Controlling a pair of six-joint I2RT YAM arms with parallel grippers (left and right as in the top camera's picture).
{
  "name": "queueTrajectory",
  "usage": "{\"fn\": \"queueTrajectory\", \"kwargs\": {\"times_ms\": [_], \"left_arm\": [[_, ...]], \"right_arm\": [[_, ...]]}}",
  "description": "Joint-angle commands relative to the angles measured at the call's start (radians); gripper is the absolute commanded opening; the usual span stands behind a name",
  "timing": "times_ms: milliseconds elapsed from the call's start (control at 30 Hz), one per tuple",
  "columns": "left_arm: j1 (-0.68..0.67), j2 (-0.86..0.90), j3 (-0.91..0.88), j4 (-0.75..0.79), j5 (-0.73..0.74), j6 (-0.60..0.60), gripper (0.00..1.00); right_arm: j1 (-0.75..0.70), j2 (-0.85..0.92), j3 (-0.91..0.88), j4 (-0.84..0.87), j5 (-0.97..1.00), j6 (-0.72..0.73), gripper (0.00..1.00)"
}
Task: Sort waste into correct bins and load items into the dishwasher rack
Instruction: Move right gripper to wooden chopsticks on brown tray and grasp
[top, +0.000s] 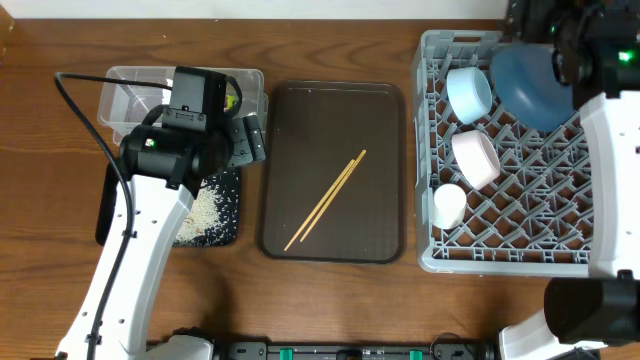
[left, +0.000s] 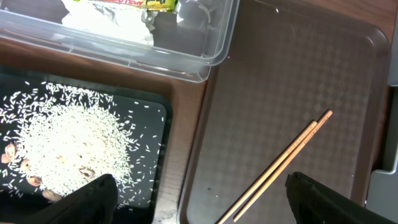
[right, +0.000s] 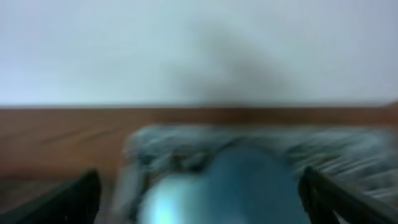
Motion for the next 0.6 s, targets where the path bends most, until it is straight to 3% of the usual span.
{"fn": "queueTrajectory", "kwargs": {"times_ms": [0,133,300,433,567], "left_arm": [[0.003,0.003,0.005,0.000,-0.016,0.013,0.89],[0.003,0.003,0.005,0.000,-0.016,0.013,0.89],[0.003,0.003,0.005,0.000,-0.016,0.013,0.89],[0.003,0.003,0.005,0.000,-0.016,0.013,0.89],[0.003,0.003,0.005,0.000,-0.016,0.013,0.89]], "right_arm": [[0.018,0.026,-0.014,-0.057,-0.410,0.209,0.96],[0.105,0.032,-0.058,-0.084,-0.472,0.247,0.91],[0.289,0.032,-0.148,-0.109,-0.298,0.311,0.89],[0.427,0.032,-0.261,-0.089,-0.116,0.456,0.80],[0.516,0.032,-0.382,-0.036,-0.024,0.584,0.63]]}}
